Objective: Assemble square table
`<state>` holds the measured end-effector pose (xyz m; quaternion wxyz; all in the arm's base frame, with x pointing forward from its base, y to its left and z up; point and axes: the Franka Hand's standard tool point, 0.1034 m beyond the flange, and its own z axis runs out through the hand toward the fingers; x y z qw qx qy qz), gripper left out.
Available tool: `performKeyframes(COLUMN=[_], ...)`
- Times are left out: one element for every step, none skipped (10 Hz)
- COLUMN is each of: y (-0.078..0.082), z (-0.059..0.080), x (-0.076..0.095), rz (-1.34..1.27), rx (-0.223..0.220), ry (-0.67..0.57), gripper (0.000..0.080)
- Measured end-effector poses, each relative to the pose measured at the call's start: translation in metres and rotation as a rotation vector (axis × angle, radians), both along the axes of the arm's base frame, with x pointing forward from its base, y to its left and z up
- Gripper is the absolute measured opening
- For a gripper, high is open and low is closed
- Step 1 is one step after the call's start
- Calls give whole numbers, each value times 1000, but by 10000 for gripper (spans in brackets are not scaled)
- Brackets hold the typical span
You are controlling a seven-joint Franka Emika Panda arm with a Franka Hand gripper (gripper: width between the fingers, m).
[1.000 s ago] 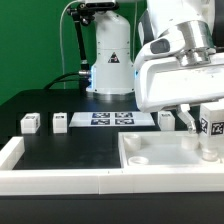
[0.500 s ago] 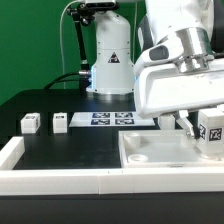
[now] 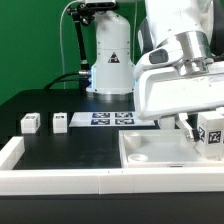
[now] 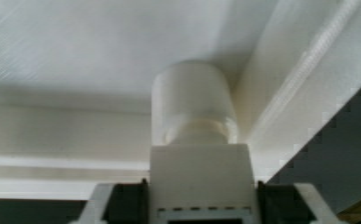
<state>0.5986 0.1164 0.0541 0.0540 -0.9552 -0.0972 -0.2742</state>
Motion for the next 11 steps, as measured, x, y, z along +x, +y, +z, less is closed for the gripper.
performKeyframes(y=[0,0,0,0,0,0,0,2,3,2,1], z=[-2,-2,-2,-2,-2,-2,-2,8,20,29,36], x=[-1,-1,-1,-2,-2,-2,-2,-1,1,3,5], rz=[1,1,1,1,1,1,2,10,15,19,20], rx=[0,0,0,0,0,0,-1,-3,-6,-8,-10], ry=[9,10,10,10,10,10,13,22,22,32,40], gripper=[291,456,600,636,636,647,647,649,649,649,649])
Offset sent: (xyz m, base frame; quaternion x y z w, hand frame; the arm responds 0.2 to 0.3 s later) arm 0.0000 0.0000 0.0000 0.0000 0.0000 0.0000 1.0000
